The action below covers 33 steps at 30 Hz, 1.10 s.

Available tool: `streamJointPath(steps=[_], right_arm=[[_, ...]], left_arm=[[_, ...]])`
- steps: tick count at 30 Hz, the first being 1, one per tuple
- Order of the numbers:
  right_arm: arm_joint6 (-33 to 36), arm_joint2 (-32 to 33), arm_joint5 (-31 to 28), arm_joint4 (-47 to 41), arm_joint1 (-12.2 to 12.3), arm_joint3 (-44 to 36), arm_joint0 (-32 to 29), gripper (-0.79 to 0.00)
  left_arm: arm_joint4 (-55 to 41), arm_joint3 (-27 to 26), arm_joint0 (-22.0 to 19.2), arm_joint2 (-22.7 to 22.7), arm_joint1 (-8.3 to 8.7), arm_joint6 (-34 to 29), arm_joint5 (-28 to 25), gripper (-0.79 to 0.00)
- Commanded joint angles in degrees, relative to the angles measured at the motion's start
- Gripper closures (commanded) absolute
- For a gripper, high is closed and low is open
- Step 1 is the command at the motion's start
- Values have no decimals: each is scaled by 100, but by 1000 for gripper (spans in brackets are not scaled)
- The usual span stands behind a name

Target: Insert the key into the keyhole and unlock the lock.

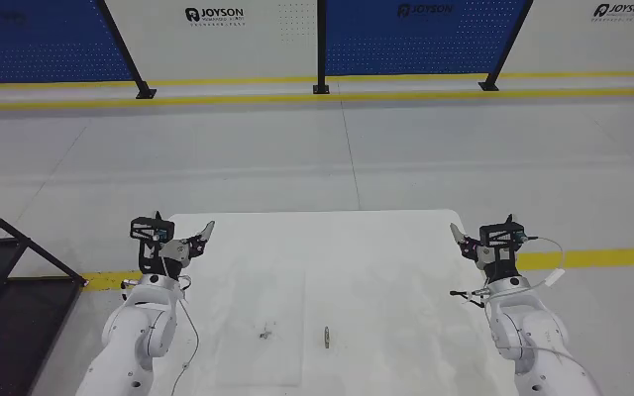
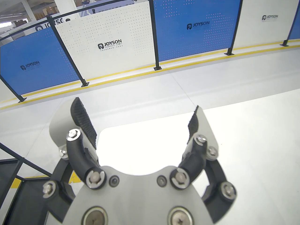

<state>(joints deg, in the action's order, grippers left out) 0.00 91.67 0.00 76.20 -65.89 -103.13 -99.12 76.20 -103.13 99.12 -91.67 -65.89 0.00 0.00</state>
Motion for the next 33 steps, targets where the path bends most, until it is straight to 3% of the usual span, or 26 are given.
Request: streamJointPath(steps=[1,4,11,14,17,19,22,28,33], right_arm=[[0,0,0,0,0,0,0,-785],[0,0,0,0,0,0,0,-785],[0,0,0,0,0,0,0,-785],[0,0,0,0,0,0,0,-785],[0,0,0,0,0,0,0,-785],[0,0,0,0,0,0,0,-785],[0,0,0,0,0,0,0,-785],[0,0,0,0,0,0,0,-785],[0,0,0,0,0,0,0,-785]], left_arm=[[-4,-1,4,0,0,0,-17,-785],[317,-171,304,21,10,213,-153,-785],[1566,-1080,2332,12,72,1140,-740,-785],[1760,-1409,3031,73,85,1028,-986,-785],[1844,-1674,3470,170,90,570,-1167,-785],[1696,-1832,3515,200,77,150,-1077,-785],[1224,-1865,3432,359,68,-608,-1363,-785],[1407,-1536,2660,955,21,-1999,-1148,-785],[1398,-1146,2023,1448,-47,-2733,-892,-628]])
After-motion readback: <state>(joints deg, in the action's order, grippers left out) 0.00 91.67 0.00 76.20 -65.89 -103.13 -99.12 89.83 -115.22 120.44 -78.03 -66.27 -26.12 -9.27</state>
